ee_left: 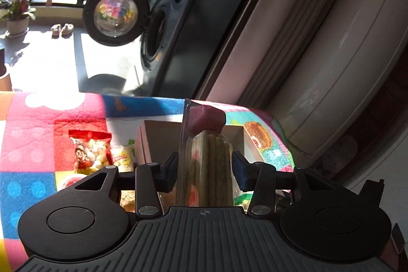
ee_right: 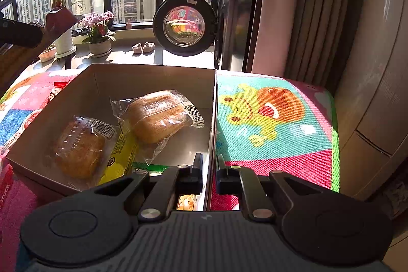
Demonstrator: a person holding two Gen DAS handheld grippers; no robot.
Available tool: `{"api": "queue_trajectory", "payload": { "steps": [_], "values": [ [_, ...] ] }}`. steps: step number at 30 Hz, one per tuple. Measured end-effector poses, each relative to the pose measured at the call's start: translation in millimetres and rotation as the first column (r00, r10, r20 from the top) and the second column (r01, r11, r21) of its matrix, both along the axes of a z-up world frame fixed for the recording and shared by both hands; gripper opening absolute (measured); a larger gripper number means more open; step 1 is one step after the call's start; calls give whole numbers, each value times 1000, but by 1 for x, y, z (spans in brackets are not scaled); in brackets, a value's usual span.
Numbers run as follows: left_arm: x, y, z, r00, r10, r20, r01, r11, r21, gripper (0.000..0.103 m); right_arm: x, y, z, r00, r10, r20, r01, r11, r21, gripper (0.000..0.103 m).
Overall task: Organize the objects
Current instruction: 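Carry the corn-stick pack into the box and open the left gripper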
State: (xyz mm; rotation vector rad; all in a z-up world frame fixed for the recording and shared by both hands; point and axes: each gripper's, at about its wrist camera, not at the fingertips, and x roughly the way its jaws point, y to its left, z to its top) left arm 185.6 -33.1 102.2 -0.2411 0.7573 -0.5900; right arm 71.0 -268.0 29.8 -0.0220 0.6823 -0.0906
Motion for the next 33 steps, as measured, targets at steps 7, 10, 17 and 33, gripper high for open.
{"api": "queue_trajectory", "payload": {
  "steps": [7,10,17,33],
  "values": [
    [26,-19,-24,998,55,-41,-55,998,-12,49,1,0,0,1000,2,-1,-2,1000,-3,10],
    [34,-24,-30,996,50,-72,-52,998,-28,49,0,-1,0,1000,2,0,-2,1000,-2,10],
    [30,-35,-45,994,33,-101,-30,999,25,47,0,0,0,1000,2,-1,-2,1000,-6,10],
    [7,70,10,960,217,176,-237,966,102,47,-1,2,-1,1000,-1,-2,1,1000,-11,12]
  ]
}}
